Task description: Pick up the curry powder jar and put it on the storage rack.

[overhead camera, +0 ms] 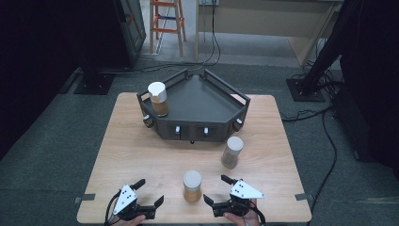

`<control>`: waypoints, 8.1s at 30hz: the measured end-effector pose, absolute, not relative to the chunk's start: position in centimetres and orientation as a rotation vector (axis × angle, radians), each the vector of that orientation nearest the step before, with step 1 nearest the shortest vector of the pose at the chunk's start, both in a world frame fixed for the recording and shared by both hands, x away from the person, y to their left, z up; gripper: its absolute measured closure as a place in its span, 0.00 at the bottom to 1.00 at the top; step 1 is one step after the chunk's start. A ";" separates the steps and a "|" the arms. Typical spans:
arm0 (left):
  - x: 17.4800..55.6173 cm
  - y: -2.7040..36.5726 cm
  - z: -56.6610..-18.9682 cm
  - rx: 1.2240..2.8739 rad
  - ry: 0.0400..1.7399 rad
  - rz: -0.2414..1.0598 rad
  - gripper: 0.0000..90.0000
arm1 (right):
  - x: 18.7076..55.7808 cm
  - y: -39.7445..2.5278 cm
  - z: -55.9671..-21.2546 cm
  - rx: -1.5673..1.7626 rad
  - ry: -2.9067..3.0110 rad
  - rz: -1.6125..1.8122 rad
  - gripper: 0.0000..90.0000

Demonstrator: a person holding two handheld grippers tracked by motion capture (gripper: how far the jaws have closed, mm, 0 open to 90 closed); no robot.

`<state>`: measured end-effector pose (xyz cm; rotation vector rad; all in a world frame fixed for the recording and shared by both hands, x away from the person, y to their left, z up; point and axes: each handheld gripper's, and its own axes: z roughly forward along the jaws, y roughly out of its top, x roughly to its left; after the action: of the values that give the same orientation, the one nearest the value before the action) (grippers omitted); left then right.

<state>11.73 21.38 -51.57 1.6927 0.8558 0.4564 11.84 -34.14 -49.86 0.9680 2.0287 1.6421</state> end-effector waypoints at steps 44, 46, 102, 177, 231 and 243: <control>11.7 21.6 -51.5 1.683 0.850 0.452 0.02 | 14.7 -28.9 -49.1 0.808 2.121 1.609 0.09; 11.6 21.6 -51.5 1.682 0.850 0.452 0.02 | 14.7 -28.8 -49.2 0.794 2.121 1.603 0.18; 11.5 21.7 -51.5 1.678 0.855 0.454 0.02 | 18.1 -28.4 -41.3 0.765 2.092 1.555 0.39; 11.6 21.9 -51.7 1.670 0.857 0.437 0.02 | 35.0 -19.9 -30.9 1.032 1.968 1.333 0.39; 11.5 22.0 -51.7 1.665 0.861 0.431 0.02 | 35.4 -20.5 -34.5 1.200 1.890 1.413 0.03; 11.5 22.1 -51.7 1.661 0.861 0.433 0.02 | 33.1 -22.0 -34.5 1.156 1.882 1.481 0.03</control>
<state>11.50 22.07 -51.68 1.6611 0.8614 0.4333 33.12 -22.02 -34.53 1.1561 1.8823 1.4809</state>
